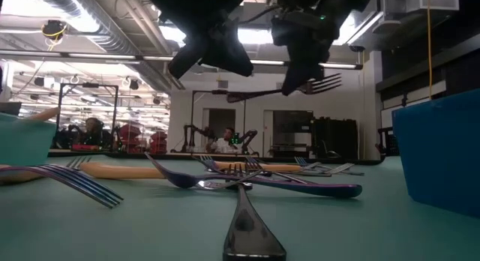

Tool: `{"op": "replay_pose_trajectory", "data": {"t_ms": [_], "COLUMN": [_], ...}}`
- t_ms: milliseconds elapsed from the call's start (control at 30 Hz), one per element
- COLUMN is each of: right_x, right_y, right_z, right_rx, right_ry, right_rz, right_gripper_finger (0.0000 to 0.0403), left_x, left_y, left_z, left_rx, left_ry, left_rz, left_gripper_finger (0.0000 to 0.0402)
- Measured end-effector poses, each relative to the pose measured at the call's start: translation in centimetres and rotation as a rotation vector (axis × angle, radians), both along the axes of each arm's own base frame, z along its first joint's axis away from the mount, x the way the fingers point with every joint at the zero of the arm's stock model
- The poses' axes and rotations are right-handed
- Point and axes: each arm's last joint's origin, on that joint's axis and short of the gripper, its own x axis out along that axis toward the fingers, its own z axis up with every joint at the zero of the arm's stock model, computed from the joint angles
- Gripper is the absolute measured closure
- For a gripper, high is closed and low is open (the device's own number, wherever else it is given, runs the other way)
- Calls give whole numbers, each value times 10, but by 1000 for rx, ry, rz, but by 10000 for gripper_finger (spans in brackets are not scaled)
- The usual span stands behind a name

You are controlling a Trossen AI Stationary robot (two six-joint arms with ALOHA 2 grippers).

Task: Sort silverware by color (type)
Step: Put the black fork into the orange bin

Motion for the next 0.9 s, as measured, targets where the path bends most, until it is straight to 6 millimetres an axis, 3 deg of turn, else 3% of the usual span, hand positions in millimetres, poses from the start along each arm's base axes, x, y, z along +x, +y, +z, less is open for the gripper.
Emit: {"op": "replay_pose_trajectory", "data": {"t_ms": [367,600,900], "right_x": [-43,-67,-94], "right_y": [14,48,98], "right_z": [28,40,40], "right_rx": [-58,-113,-183], "right_ry": [103,152,203], "right_rz": [-134,-184,-313], "right_gripper_finger": [403,403,403], "left_x": [-1,-1,-1], "left_y": [0,0,0], "left_z": [-2,-2,-2], "left_rx": [-69,-71,-88], "left_ry": [-23,-24,-35], "left_rz": [44,45,57], "left_gripper_finger": [353,353,353]}}
